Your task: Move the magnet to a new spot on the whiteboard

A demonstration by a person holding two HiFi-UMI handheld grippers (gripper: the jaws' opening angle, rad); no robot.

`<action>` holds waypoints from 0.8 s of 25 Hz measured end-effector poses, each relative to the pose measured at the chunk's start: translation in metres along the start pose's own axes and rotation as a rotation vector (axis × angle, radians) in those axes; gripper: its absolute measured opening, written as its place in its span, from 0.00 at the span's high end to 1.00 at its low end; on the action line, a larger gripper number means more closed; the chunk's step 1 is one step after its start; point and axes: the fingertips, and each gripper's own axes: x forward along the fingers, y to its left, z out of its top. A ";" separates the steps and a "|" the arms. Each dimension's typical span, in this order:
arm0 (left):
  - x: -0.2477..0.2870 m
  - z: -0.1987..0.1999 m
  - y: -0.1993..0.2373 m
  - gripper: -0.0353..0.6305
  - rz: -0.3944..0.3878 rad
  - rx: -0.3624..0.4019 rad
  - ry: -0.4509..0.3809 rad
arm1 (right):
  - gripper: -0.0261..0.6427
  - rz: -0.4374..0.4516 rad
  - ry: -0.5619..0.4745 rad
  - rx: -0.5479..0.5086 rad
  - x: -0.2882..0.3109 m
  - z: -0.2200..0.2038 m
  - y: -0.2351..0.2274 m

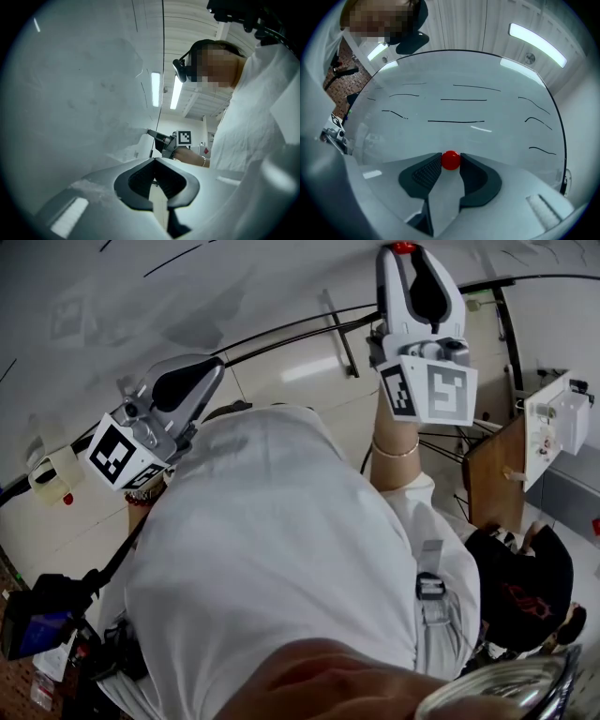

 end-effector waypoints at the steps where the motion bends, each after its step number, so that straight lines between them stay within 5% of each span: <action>1: -0.002 -0.004 0.000 0.94 -0.012 -0.004 0.007 | 0.77 -0.004 -0.007 -0.002 0.000 0.000 0.002; 14: 0.033 -0.036 -0.024 0.94 -0.130 -0.061 0.106 | 0.77 -0.131 0.046 0.084 -0.120 -0.018 -0.027; 16: 0.032 -0.033 -0.016 0.94 -0.091 -0.051 0.102 | 0.77 -0.104 0.048 0.129 -0.135 -0.023 -0.027; 20: 0.019 -0.031 0.011 0.94 0.020 0.085 0.175 | 0.77 0.059 0.052 0.153 -0.111 -0.031 -0.009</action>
